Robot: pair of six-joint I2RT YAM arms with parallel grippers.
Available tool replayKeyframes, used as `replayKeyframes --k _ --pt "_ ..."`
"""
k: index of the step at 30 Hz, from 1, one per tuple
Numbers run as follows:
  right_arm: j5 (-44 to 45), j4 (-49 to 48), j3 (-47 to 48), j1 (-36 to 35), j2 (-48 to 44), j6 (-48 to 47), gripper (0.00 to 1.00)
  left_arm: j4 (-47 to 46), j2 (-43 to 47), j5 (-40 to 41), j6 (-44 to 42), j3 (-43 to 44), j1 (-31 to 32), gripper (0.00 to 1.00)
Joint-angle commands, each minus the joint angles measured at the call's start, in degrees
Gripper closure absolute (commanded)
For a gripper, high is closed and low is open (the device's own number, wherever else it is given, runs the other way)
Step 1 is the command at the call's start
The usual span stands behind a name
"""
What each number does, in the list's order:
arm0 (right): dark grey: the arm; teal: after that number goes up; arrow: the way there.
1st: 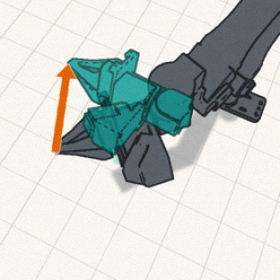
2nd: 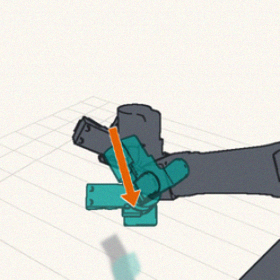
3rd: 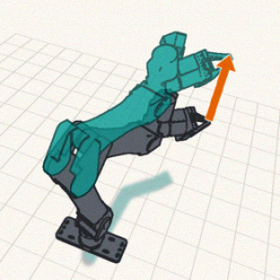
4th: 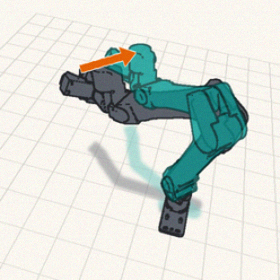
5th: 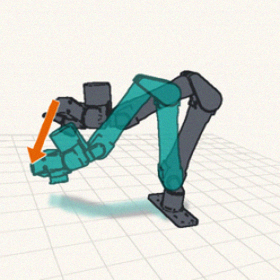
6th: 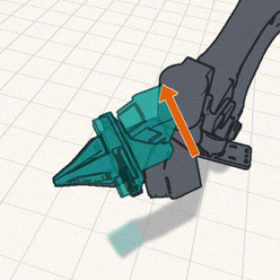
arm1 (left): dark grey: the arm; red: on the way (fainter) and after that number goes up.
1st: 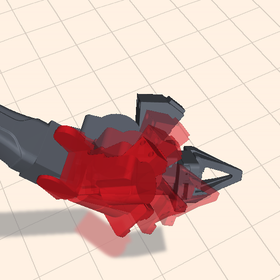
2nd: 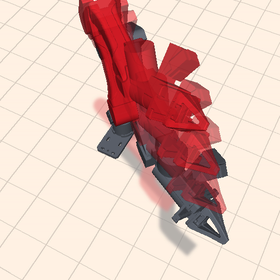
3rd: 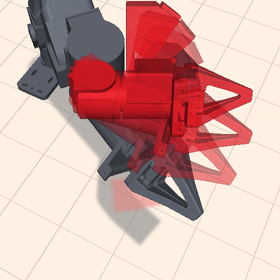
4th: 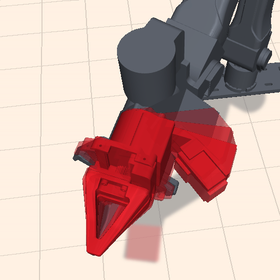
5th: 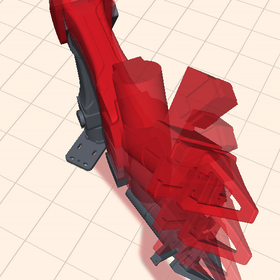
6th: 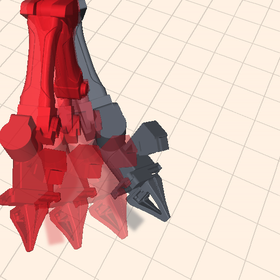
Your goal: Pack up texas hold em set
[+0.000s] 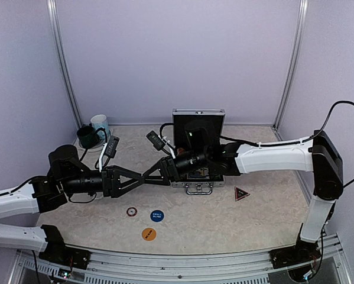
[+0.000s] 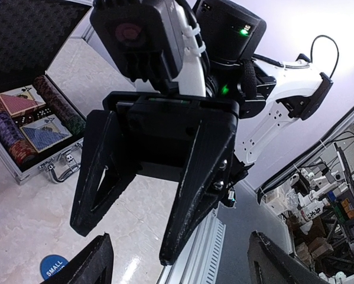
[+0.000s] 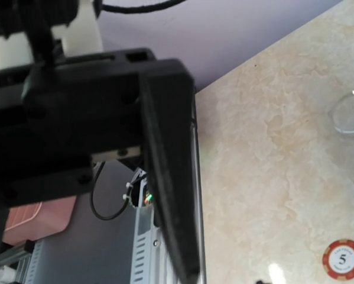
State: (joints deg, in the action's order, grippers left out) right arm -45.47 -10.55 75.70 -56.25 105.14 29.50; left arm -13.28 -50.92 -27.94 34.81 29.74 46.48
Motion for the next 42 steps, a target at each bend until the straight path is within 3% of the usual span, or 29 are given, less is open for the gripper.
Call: replayKeyframes --k 1,7,15,21,30,37,42 --pt "0.52 -0.93 1.81 -0.26 0.28 0.04 0.45 -2.47 0.07 -2.59 0.59 0.46 0.15 0.24" --pt "2.22 0.30 3.45 -0.26 1.23 -0.67 0.45 -3.20 -0.27 -3.86 0.70 0.37 0.62 0.31" --pt "4.60 2.82 4.19 -0.26 1.99 -2.10 0.46 -3.34 0.06 -3.73 0.31 0.32 0.72 0.51" --pt "8.85 5.69 4.52 -0.26 1.61 -3.80 0.46 -2.76 0.29 -3.12 -0.26 0.56 0.71 0.74" --pt "13.79 9.04 5.17 -0.26 0.62 -6.40 0.46 -2.30 0.25 -2.62 -0.66 0.98 0.72 0.99" --pt "12.37 7.77 3.75 0.58 -1.16 -5.47 0.46 -1.97 0.64 -2.11 -0.87 1.10 0.72 1.00" --pt "18.87 8.78 2.87 1.25 -3.84 -5.92 0.46 -0.17 0.39 -1.32 -1.28 1.77 0.72 1.00"
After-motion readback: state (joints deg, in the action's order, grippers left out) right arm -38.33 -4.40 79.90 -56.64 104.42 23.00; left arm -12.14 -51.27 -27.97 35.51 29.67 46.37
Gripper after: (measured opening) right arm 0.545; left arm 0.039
